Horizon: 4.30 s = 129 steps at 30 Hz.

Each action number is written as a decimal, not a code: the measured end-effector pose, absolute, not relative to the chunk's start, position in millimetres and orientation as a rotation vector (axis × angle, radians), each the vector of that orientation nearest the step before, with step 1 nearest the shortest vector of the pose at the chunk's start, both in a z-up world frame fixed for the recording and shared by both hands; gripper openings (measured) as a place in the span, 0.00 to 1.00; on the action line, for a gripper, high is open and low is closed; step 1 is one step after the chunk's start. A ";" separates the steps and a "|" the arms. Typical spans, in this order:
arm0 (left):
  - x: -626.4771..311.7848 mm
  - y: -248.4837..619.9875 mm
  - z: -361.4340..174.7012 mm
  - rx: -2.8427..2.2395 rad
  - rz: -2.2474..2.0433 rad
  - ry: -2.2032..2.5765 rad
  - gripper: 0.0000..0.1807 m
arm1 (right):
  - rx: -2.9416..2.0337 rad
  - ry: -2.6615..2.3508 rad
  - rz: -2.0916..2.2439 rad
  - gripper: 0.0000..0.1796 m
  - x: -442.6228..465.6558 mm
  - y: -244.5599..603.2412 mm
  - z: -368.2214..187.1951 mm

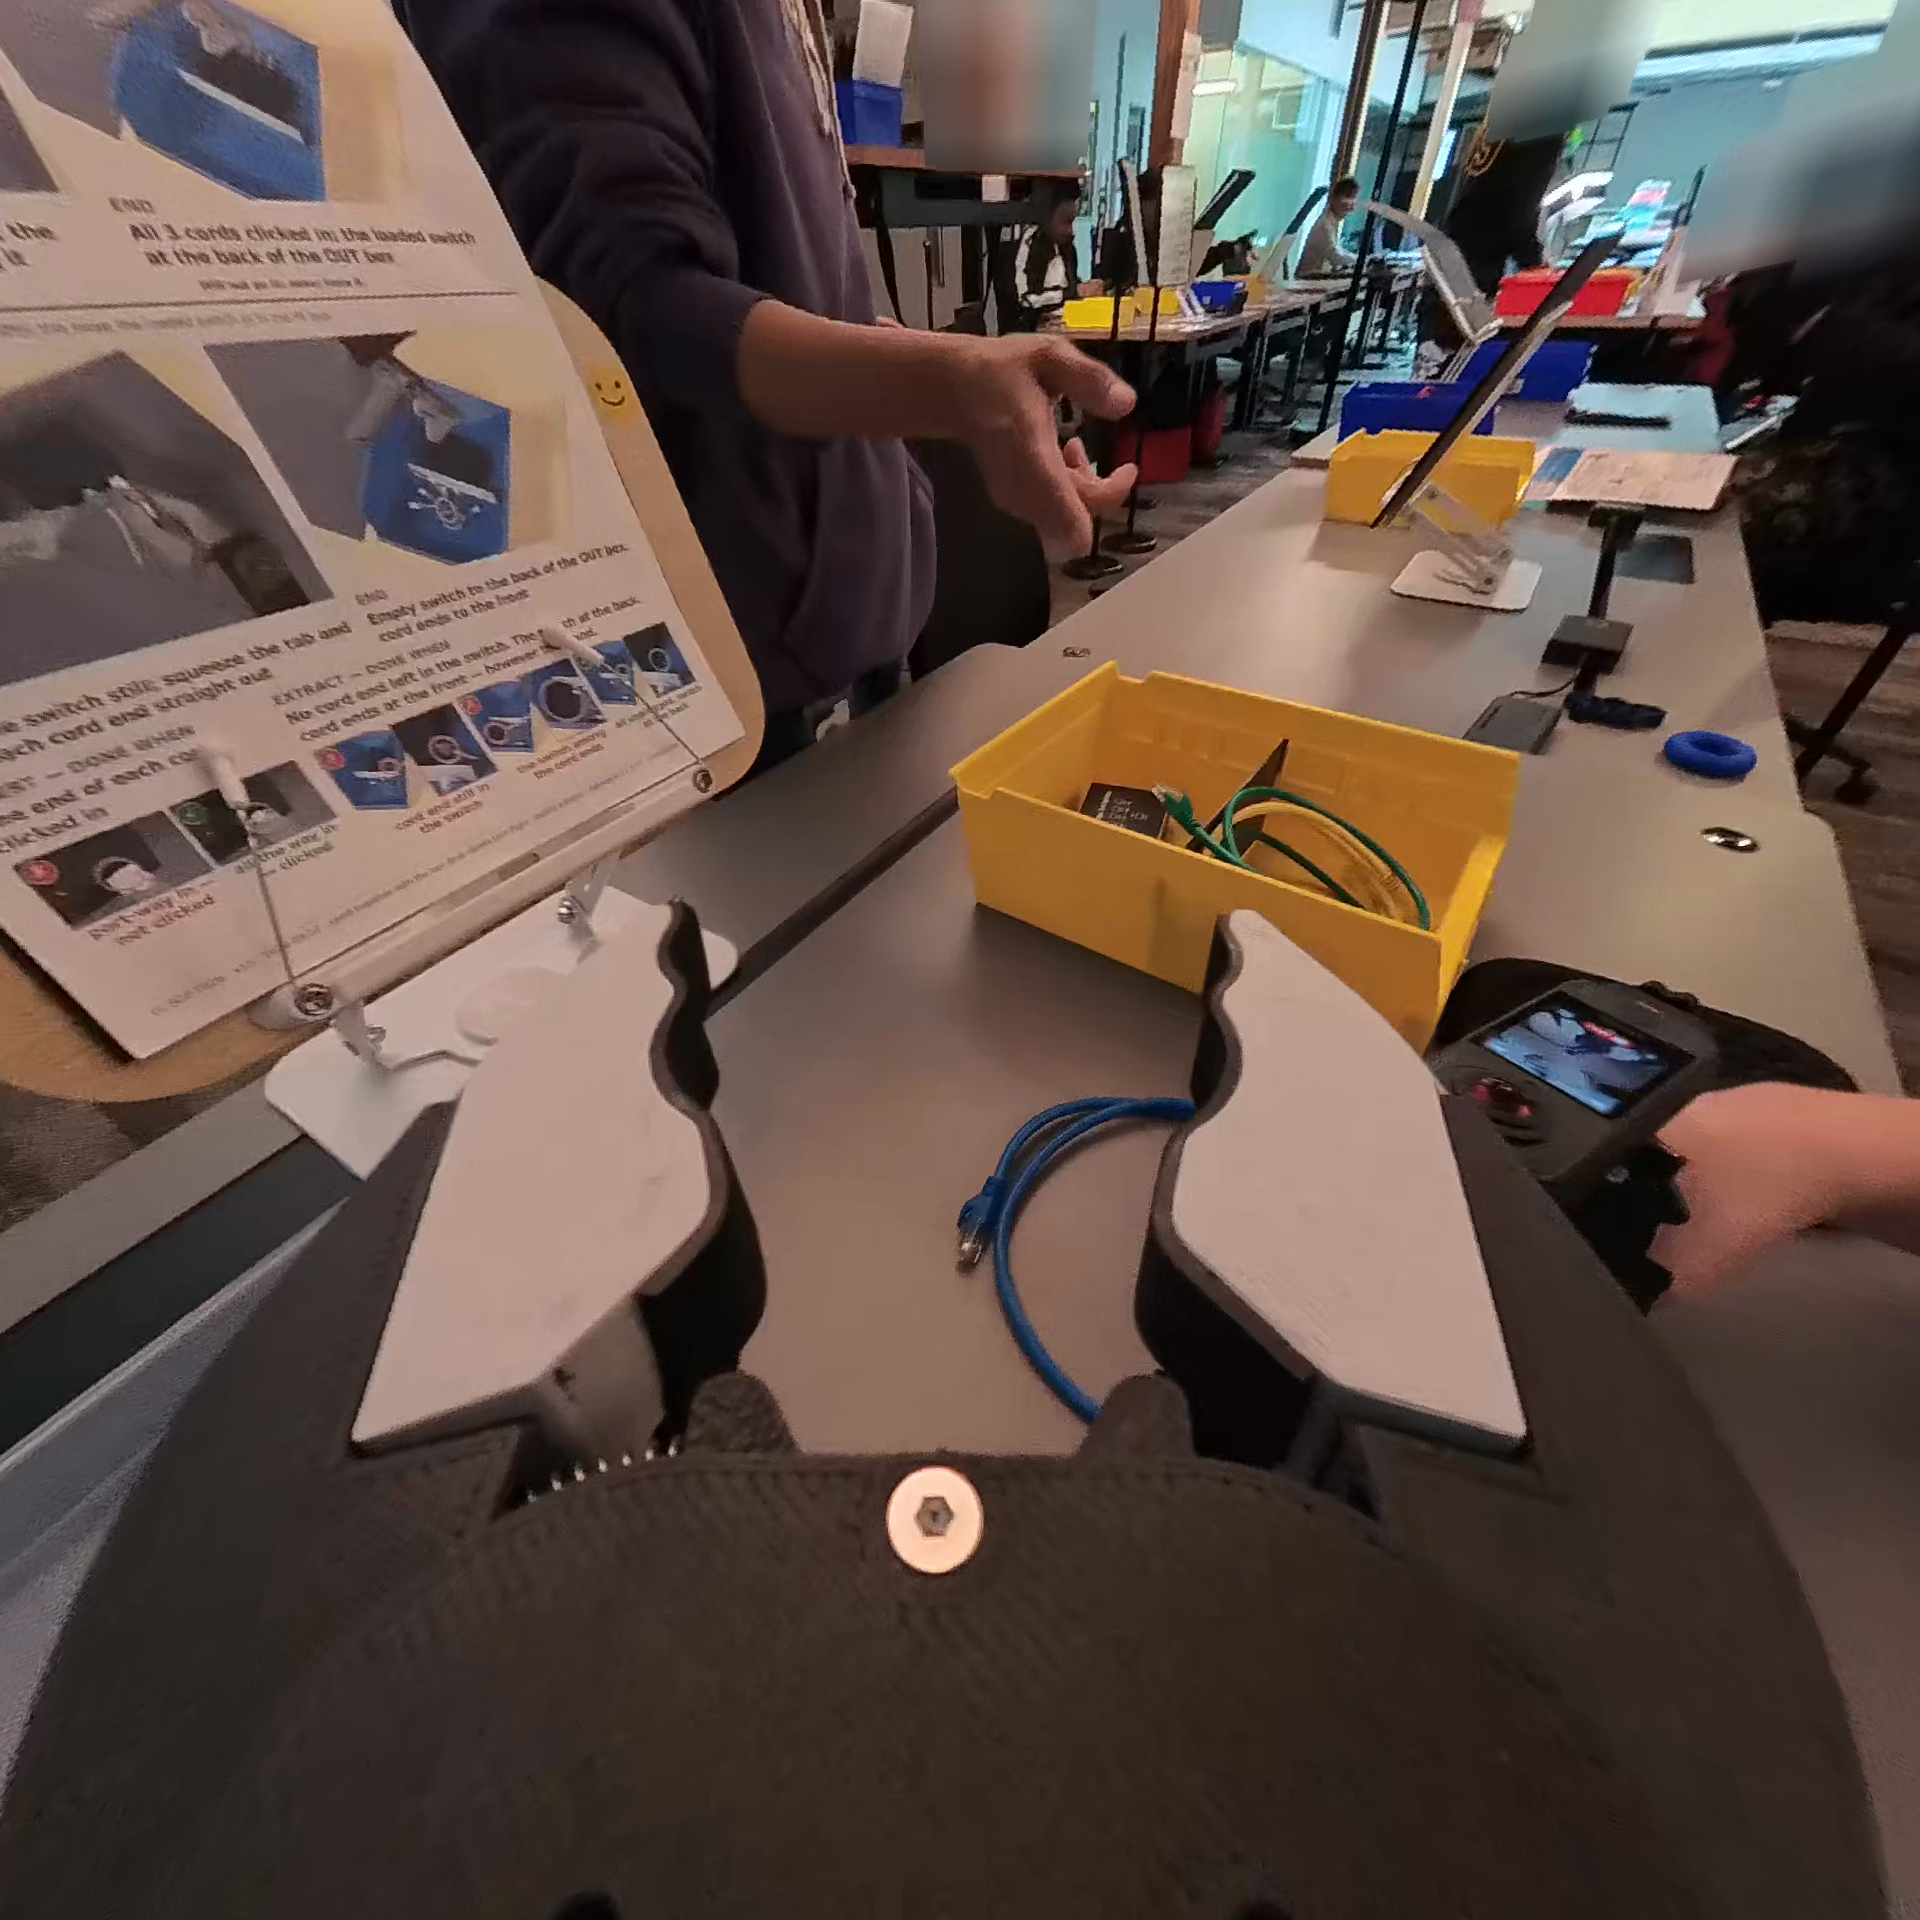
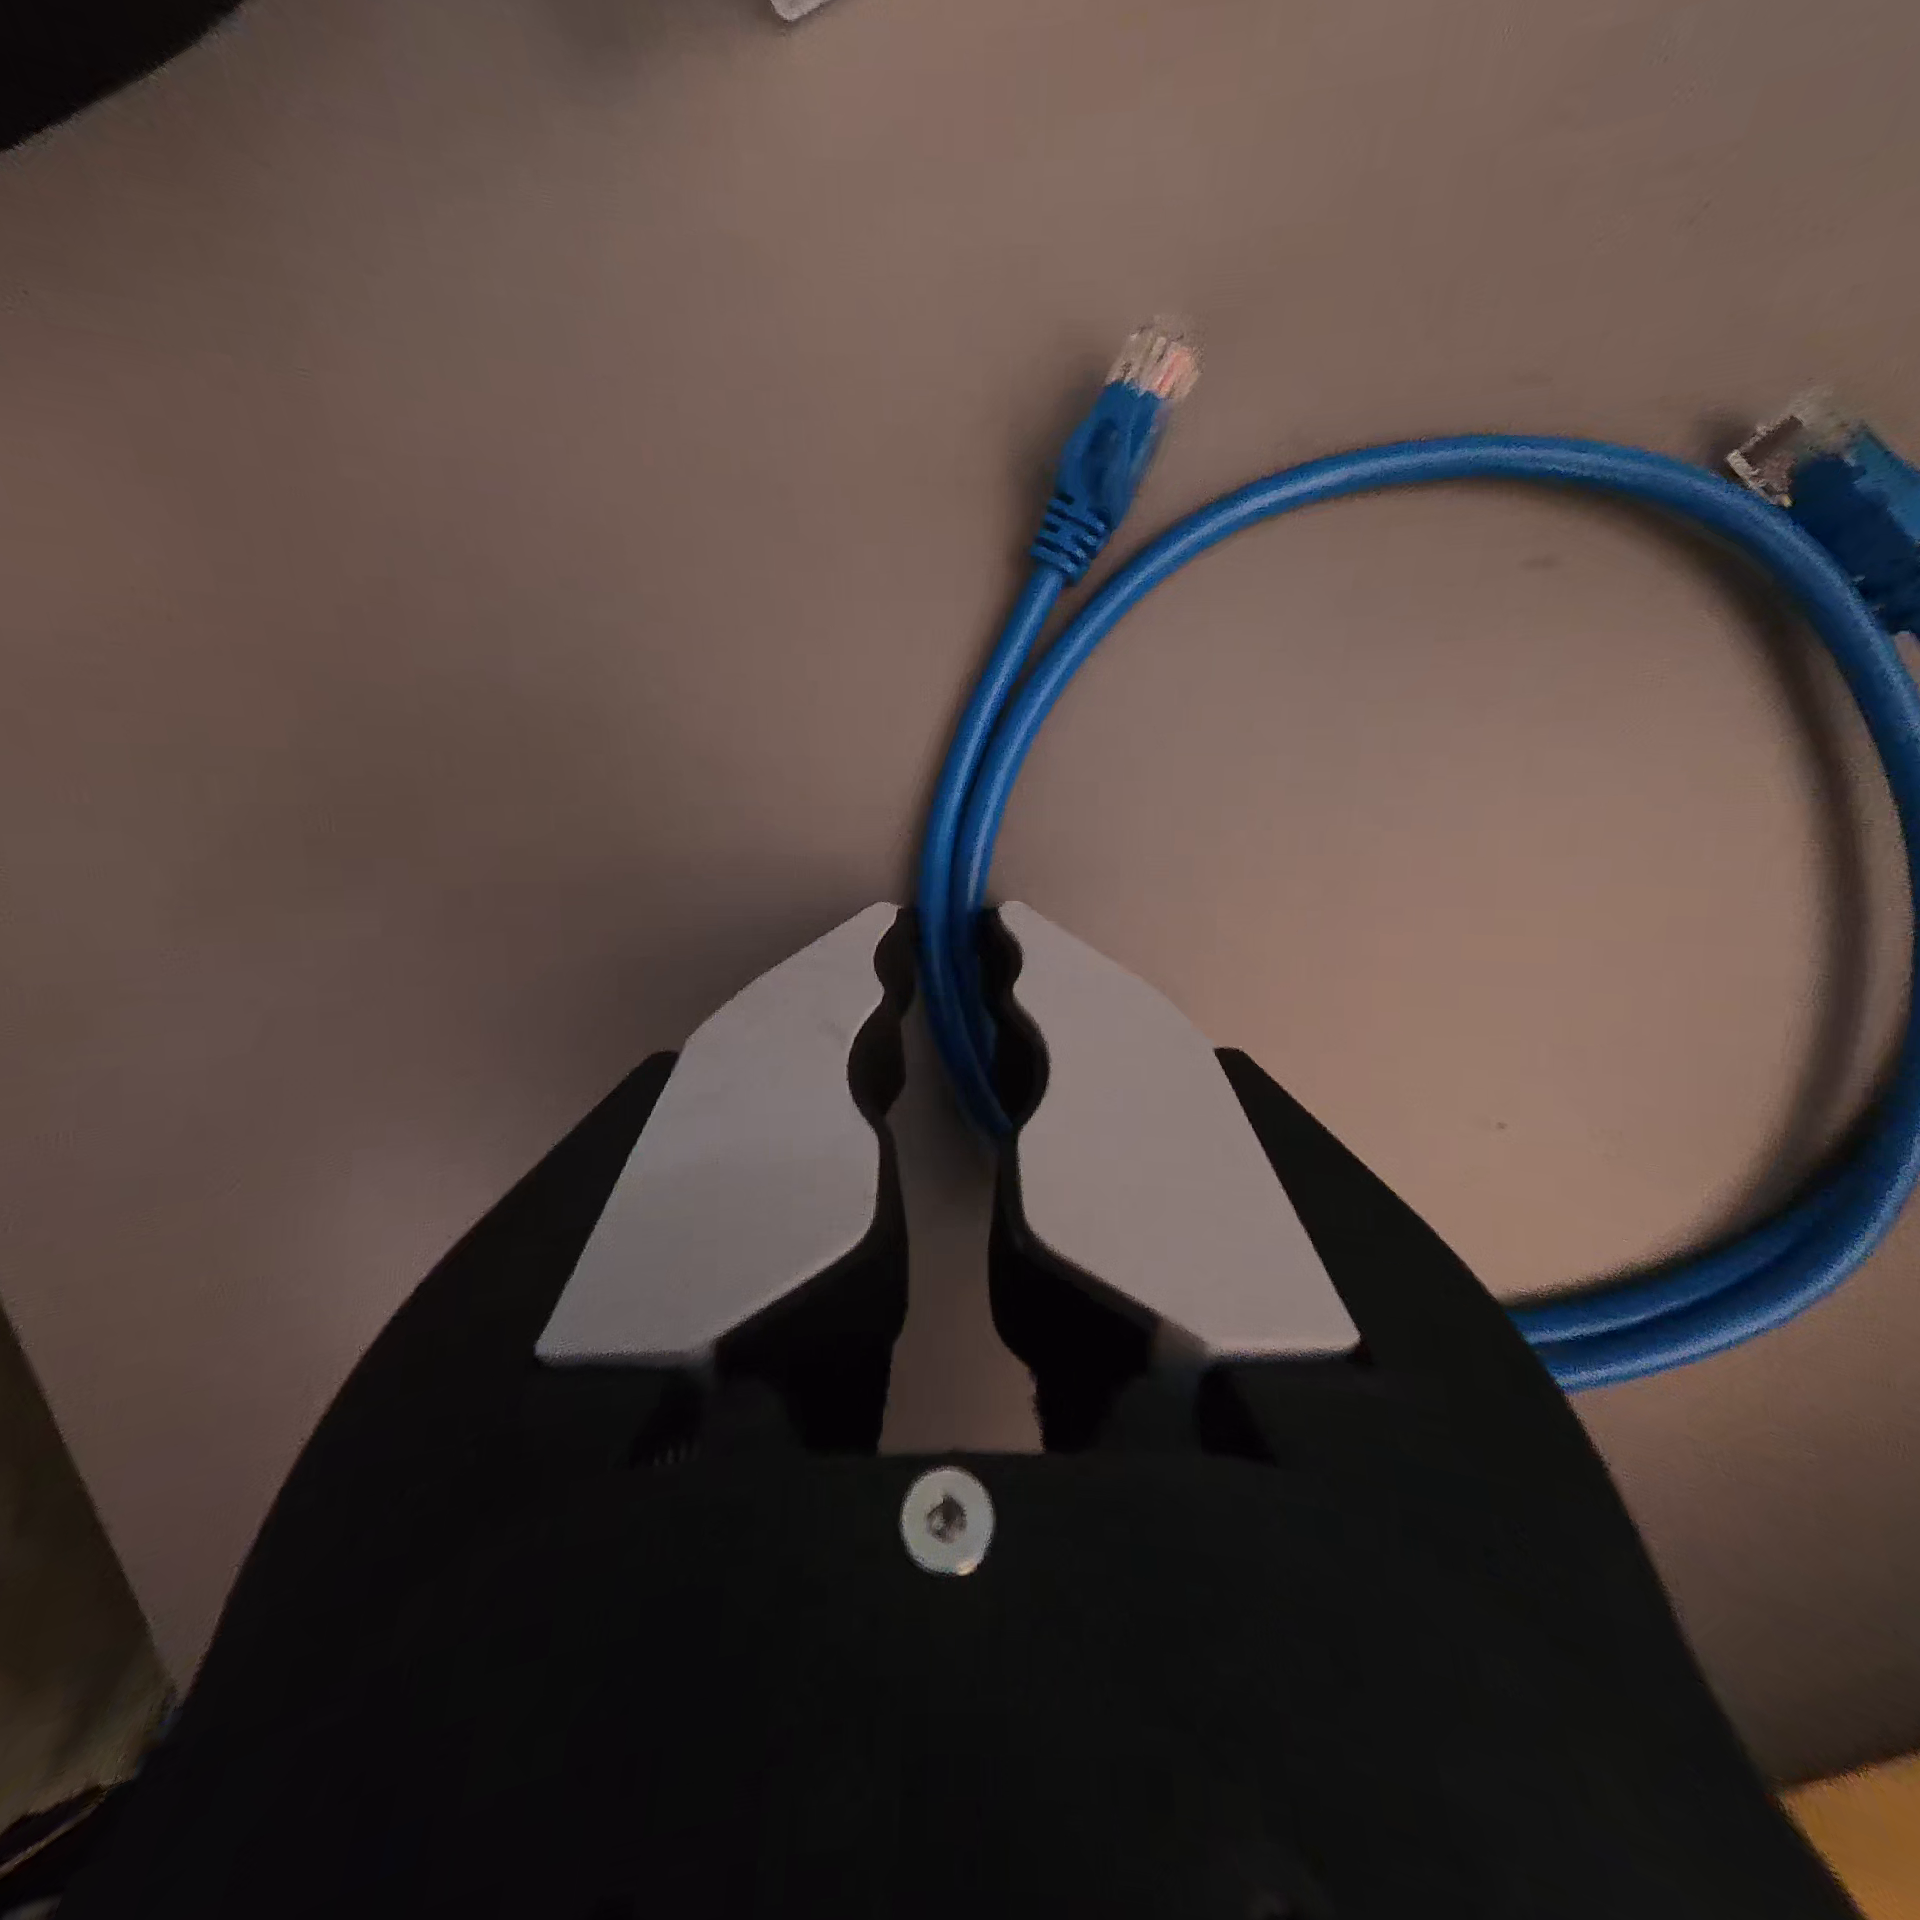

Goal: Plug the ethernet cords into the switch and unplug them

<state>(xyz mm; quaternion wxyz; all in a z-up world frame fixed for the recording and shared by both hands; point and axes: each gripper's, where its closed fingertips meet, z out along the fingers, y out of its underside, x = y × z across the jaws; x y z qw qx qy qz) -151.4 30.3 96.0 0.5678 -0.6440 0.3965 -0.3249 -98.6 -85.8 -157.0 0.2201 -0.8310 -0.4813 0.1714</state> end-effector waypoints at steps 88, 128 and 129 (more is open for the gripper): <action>10.8 -21.8 133.6 -1.308 -0.967 1.313 0.55 | -0.971 -2.473 -0.601 0.01 -23.7 -92.0 -43.6; -128.0 57.2 118.9 -1.458 -0.487 0.870 0.51 | -1.487 -0.424 -0.216 0.15 89.4 87.8 120.3; -130.8 65.6 113.5 -1.469 -0.391 0.860 0.51 | -1.496 -0.395 -0.229 0.16 92.2 88.7 119.2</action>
